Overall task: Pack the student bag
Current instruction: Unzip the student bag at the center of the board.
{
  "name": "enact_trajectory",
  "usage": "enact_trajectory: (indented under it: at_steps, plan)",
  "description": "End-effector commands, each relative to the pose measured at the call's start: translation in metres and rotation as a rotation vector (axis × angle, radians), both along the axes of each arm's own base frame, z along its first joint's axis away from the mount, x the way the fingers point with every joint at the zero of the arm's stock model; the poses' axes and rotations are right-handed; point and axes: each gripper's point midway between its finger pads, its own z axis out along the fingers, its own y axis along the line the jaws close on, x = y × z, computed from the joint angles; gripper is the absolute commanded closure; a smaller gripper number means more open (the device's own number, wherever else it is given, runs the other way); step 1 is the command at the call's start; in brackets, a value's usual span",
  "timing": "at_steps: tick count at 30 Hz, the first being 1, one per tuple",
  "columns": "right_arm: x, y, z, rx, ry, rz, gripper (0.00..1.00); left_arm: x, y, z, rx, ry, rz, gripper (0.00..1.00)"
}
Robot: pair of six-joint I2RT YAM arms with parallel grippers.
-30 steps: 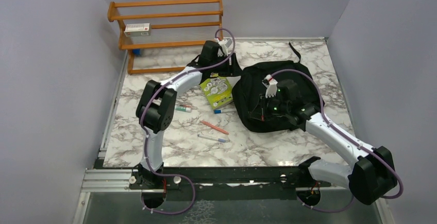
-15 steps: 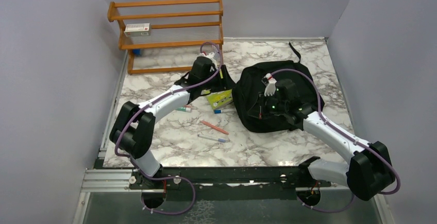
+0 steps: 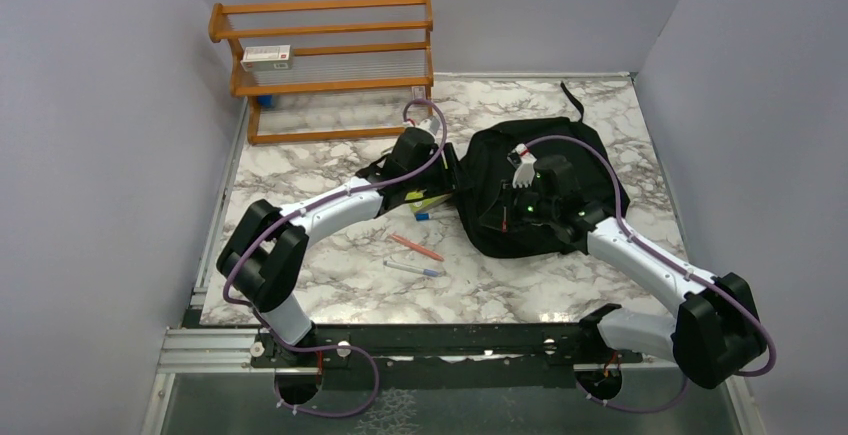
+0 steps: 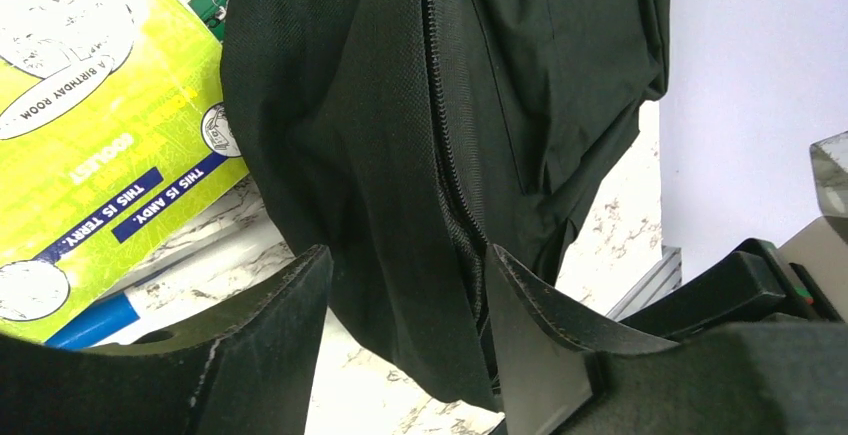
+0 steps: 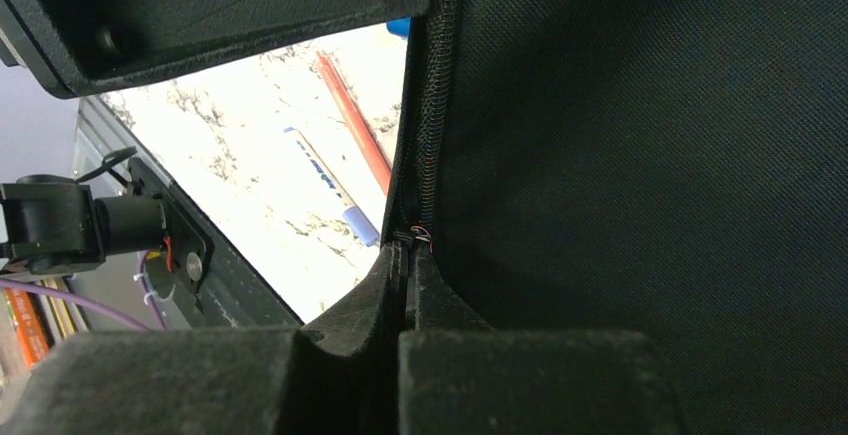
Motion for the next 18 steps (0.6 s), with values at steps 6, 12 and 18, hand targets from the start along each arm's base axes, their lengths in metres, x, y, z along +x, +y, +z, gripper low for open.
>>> enact_trajectory:
  at_steps: [6,12,18]
  plan:
    - [-0.003,0.004,0.005,0.03,-0.019,0.018,0.99,-0.006,-0.006,0.0,-0.034,-0.01,-0.008,0.49]
    - [-0.003,0.004,0.004,0.03,-0.017,0.02,0.99,-0.017,-0.01,-0.001,-0.048,-0.008,-0.045,0.5]
    - [-0.004,0.005,0.002,0.034,-0.011,0.022,0.99,-0.024,-0.015,-0.003,-0.059,-0.007,-0.072,0.5]
